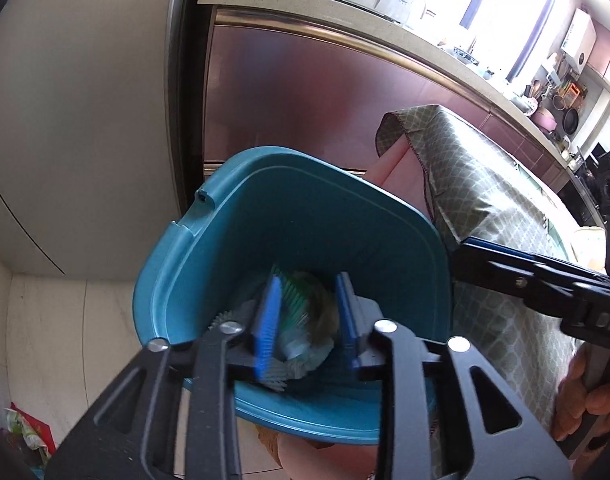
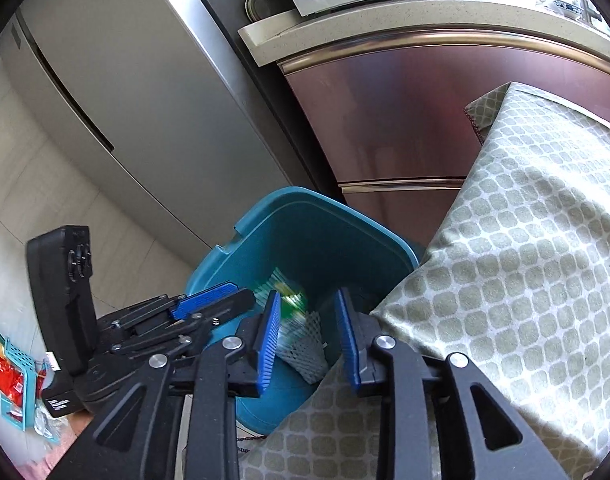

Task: Collect trash
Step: 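Carry both wrappers over the teal bin and open both grippers, then grasp the orange peel with the left gripper while the right grasps a paper cup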

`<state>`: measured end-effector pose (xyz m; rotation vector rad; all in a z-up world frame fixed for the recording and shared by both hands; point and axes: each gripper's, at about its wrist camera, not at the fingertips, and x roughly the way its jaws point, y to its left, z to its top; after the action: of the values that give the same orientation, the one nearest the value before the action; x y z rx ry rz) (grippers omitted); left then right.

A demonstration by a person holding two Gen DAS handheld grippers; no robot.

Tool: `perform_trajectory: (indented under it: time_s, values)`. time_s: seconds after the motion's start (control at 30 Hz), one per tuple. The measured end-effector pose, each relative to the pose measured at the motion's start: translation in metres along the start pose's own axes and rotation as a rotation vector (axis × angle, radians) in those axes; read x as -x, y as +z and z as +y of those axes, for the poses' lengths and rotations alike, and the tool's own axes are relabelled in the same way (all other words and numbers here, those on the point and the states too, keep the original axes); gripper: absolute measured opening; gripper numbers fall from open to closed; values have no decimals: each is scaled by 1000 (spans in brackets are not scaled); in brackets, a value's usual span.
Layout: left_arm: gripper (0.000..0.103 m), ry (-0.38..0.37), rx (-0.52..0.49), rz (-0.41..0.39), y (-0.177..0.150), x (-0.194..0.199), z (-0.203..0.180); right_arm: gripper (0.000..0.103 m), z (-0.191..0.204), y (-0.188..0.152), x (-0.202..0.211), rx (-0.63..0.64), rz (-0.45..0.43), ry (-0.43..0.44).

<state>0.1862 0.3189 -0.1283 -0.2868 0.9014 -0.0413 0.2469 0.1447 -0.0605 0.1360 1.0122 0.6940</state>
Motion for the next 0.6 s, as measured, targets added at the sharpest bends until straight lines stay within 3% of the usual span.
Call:
perform_trajectory:
  time_s: [0.33,0.6]
  values:
    - [33,-20,-62,-69,-2,23,-24,40,-8,-19,45,32,-74,30]
    - [39,-128,-176,-175,-3,69,-75,48,-20,-45,117,51,-188,28]
